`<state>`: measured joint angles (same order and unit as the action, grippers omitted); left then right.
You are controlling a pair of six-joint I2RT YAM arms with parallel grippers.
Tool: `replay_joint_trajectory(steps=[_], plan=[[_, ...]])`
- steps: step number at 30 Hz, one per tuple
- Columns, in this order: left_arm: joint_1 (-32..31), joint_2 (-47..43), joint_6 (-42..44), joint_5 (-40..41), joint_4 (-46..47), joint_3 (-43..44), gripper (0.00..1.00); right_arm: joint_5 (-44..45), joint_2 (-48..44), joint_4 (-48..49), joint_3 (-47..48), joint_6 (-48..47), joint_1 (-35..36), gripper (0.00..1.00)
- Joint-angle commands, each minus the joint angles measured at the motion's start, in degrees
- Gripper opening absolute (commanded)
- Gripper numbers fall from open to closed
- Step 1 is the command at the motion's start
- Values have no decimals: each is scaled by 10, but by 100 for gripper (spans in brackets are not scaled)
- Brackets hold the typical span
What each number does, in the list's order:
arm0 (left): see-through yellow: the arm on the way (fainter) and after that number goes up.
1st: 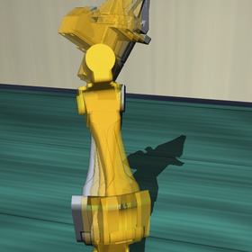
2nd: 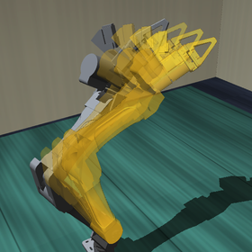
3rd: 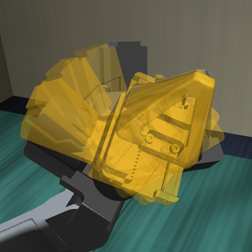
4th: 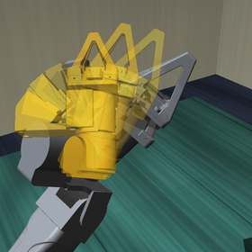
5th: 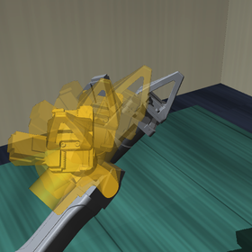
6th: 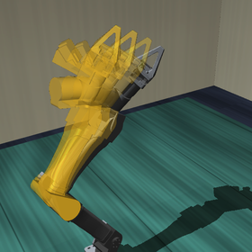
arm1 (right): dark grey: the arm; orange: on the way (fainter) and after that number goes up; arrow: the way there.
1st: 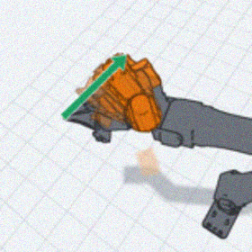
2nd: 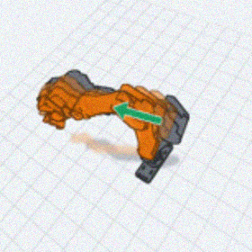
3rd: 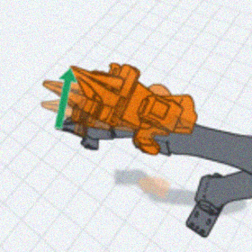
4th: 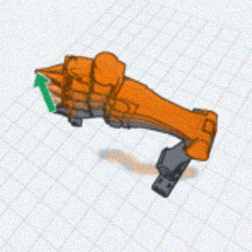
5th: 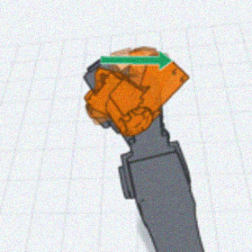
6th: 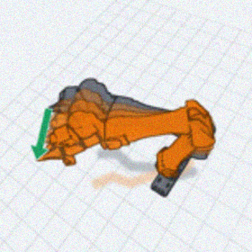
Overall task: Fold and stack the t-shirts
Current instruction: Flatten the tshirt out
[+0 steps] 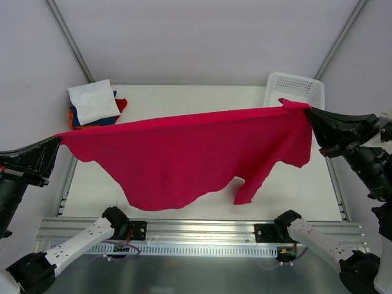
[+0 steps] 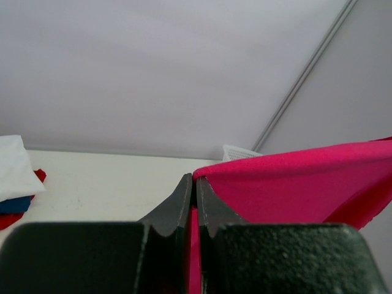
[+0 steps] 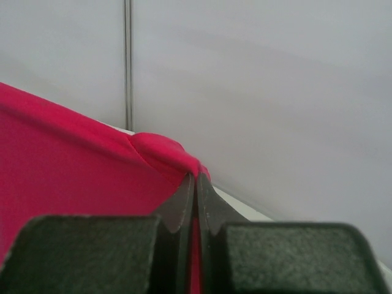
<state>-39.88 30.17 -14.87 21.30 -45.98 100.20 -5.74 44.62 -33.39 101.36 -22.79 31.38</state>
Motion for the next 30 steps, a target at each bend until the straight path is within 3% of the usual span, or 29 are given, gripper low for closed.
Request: replay_joint_trajectory(steps=[1,16,30], plan=[[15,-3,13,23,16,11,0,29,-9,45,21,-1,-5,0],[15,-12,-13,112,17,-120,0,44,18,52,-83,-2,-5,0],[15,82,-1,223,83,-255,0,102,125,128,-202,-37,-6,0]])
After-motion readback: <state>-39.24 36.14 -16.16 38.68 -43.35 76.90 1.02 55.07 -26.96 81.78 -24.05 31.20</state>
